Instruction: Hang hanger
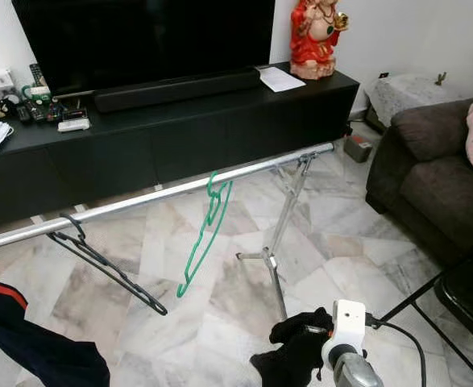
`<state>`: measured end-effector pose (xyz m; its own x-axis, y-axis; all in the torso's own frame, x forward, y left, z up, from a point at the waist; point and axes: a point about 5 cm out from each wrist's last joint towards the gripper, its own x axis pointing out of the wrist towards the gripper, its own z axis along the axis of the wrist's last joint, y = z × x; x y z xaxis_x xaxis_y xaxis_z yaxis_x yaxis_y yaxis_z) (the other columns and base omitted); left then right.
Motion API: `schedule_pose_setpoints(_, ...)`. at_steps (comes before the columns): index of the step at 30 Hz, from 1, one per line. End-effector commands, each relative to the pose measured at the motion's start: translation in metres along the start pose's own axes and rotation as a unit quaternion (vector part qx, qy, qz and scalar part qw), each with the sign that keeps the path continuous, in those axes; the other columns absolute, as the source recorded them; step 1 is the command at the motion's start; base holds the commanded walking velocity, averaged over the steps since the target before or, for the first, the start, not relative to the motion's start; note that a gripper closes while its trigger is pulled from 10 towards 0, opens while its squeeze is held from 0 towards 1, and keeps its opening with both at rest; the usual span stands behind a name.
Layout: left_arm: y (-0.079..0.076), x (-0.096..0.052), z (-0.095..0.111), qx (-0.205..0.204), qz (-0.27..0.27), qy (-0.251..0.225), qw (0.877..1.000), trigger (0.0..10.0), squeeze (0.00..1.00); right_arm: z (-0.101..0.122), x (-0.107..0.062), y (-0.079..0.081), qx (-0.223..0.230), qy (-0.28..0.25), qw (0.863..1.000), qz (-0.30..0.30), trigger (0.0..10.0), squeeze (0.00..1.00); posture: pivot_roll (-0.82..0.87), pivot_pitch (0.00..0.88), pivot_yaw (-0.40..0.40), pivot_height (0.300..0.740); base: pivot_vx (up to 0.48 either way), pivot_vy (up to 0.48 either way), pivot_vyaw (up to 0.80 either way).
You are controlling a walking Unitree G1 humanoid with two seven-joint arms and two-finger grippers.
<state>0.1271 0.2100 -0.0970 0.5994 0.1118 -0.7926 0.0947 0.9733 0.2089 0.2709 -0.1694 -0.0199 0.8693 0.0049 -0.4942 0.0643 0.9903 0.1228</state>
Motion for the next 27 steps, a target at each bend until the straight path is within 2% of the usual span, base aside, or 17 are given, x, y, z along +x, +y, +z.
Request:
schedule_pose_setpoints(1, -0.001, -0.003, -0.009, -0.012, -0.002, 0.01, 1.0, 10.0, 0.0, -0.001, -0.001, 0.0, -0.002, -0.003, 1.0, 0.003, 10.0, 0.0, -0.06, 0.071, 0.011, 0.74, 0.0, 0.0, 0.0)
schedule_pose_setpoints(9, -0.004, -0.004, -0.009, -0.028, -0.006, 0.002, 1.0, 10.0, 0.0, -0.001, -0.003, -0.006, -0.001, -0.008, 1.0, -0.004, 10.0, 0.0, -0.09, 0.074, 0.012, 0.74, 0.0, 0.0, 0.0)
schedule_pose_setpoints(16, -0.005, -0.005, -0.005, -0.038, -0.008, -0.031, 0.999, 10.0, 0.0, -0.002, -0.004, -0.009, -0.002, -0.011, 1.0, -0.008, 10.0, 0.0, -0.09, 0.065, 0.007, 0.74, 0.0, 0.0, 0.0)
schedule_pose_setpoints(21, -0.008, -0.005, -0.001, -0.018, -0.034, -0.04, 0.998, 10.0, 0.0, 0.0, -0.003, -0.009, -0.005, -0.009, 1.0, -0.006, 10.0, 0.0, -0.08, 0.08, 0.004, 0.74, 0.0, 0.0, 0.0)
schedule_pose_setpoints(24, -0.012, -0.004, -0.001, 0.006, -0.07, -0.032, 0.997, 10.0, 0.0, -0.001, -0.003, -0.007, -0.006, -0.007, 1.0, -0.003, 10.0, 0.0, -0.08, 0.093, 0.0, 0.74, 0.0, 0.0, 0.0)
schedule_pose_setpoints(27, -0.012, -0.004, 0.001, 0.007, -0.071, -0.044, 0.997, 10.0, 0.0, -0.002, -0.004, -0.008, -0.005, -0.007, 1.0, -0.004, 10.0, 0.0, -0.08, 0.103, -0.002, 0.74, 0.0, 0.0, 0.0)
